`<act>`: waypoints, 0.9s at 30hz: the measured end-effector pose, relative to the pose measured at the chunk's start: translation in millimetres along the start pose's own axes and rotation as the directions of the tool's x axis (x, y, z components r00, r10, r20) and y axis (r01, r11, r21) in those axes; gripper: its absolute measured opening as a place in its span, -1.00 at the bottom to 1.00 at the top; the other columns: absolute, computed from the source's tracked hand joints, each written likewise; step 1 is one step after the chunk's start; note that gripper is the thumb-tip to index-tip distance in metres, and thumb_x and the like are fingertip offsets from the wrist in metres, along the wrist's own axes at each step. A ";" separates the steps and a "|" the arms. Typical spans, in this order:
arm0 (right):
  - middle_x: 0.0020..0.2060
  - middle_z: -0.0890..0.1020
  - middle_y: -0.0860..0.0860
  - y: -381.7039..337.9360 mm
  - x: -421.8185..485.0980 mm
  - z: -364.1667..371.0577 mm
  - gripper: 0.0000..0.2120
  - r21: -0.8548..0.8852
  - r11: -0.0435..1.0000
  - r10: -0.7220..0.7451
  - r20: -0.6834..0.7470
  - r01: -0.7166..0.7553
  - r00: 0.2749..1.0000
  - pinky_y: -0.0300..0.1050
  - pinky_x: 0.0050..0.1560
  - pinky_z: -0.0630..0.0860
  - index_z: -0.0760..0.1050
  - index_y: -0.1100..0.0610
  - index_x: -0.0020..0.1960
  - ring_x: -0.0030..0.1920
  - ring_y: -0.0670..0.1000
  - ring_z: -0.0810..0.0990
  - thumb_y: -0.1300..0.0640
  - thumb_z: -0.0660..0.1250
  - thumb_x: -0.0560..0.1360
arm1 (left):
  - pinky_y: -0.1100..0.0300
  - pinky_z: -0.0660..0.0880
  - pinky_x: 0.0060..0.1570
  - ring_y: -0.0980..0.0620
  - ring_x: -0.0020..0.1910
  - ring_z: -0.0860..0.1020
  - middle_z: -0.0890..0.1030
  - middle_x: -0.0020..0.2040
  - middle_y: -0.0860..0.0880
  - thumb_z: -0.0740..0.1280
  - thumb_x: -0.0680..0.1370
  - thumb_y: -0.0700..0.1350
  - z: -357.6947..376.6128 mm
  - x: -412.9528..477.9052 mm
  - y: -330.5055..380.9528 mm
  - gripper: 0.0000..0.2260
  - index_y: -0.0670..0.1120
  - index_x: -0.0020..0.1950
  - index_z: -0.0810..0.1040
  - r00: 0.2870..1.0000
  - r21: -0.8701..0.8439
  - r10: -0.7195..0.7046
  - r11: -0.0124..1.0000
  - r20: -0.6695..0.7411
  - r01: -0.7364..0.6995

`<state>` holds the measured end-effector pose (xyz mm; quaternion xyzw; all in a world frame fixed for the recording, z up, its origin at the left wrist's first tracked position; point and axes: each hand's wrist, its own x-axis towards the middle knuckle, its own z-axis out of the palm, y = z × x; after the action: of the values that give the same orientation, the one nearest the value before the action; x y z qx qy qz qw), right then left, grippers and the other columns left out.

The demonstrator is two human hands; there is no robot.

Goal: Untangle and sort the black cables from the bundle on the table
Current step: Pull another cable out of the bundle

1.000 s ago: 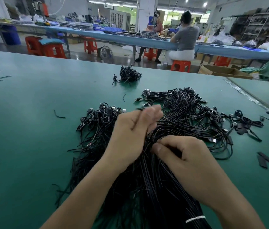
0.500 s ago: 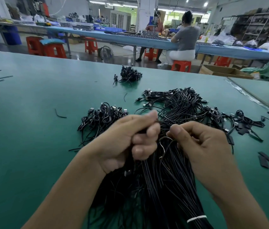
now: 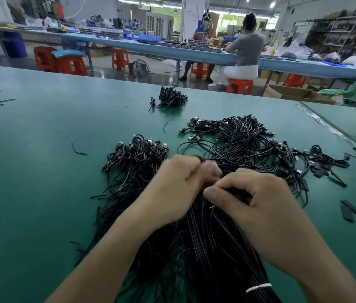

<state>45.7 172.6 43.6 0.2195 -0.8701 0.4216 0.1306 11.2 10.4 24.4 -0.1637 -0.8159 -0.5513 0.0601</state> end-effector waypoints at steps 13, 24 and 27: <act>-0.41 0.52 -0.10 3.1 4.4 -3.7 -0.98 0.596 0.802 0.062 -0.021 -0.037 0.998 -0.41 -0.46 0.30 0.61 -0.06 -0.17 -0.45 -0.15 0.36 0.02 0.43 0.40 | 0.37 0.28 -0.55 0.12 -0.60 0.32 0.24 -0.56 0.10 0.20 0.58 0.08 -10.0 -9.9 25.5 -0.58 0.04 -0.48 0.35 0.886 -0.582 -0.066 0.732 0.458 0.355; -0.33 0.61 -0.01 6.3 1.2 -5.1 -0.94 0.445 0.888 0.074 0.103 -0.113 0.992 -0.32 -0.42 0.41 0.50 -0.05 -0.10 -0.45 -0.01 0.53 0.07 0.29 0.55 | 0.33 0.42 -0.46 0.05 -0.46 0.51 0.39 -0.52 -0.01 0.24 0.59 0.08 -10.5 -9.6 19.0 -0.54 0.02 -0.50 0.32 0.892 -0.633 -0.103 0.669 0.440 0.390; -0.27 0.64 0.07 4.2 0.7 -5.0 -0.91 0.411 0.906 0.056 0.115 -0.099 0.992 -0.08 -0.32 0.55 0.48 -0.04 -0.08 -0.42 0.05 0.59 0.06 0.27 0.61 | 0.33 0.43 -0.47 0.04 -0.45 0.53 0.41 -0.51 -0.02 0.22 0.56 0.08 -11.7 -10.5 19.3 -0.57 0.01 -0.50 0.34 0.883 -0.648 -0.101 0.642 0.459 0.410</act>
<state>43.2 178.7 44.0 0.2285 -0.7739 0.5903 0.0202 26.5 4.0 43.0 -0.1581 -0.5381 -0.7892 -0.2502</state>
